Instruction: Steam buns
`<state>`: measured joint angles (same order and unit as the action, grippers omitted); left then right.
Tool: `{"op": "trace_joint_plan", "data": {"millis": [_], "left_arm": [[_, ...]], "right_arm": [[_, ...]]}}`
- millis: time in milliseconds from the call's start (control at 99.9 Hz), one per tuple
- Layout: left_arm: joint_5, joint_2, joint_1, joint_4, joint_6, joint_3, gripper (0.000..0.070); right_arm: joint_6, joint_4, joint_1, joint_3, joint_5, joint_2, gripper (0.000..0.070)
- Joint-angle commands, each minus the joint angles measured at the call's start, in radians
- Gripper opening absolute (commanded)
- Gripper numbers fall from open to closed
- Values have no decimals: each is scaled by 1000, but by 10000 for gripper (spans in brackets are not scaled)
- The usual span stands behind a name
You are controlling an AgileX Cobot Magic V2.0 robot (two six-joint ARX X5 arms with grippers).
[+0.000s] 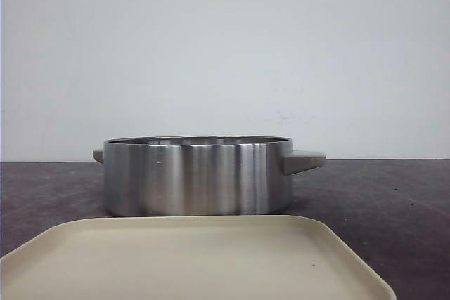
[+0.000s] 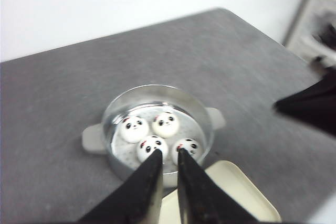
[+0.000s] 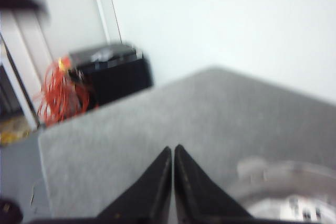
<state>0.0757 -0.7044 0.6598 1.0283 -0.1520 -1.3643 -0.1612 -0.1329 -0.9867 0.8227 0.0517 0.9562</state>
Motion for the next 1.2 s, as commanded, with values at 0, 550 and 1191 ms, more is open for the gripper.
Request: {"op": "trace_joint_plan", "data": {"millis": [0,550,1191], "left_arm": [[33,100,8,-99,-94,182,3],[22,317,8,-79,-174,391,3],[22,317,8,-79,-174,391,3]], "right_arm": [[16,-49,-2,13,0,16,7],[16,-57,6,13,1,16,7],[77,161,66,-27,-128,-99,7]]}}
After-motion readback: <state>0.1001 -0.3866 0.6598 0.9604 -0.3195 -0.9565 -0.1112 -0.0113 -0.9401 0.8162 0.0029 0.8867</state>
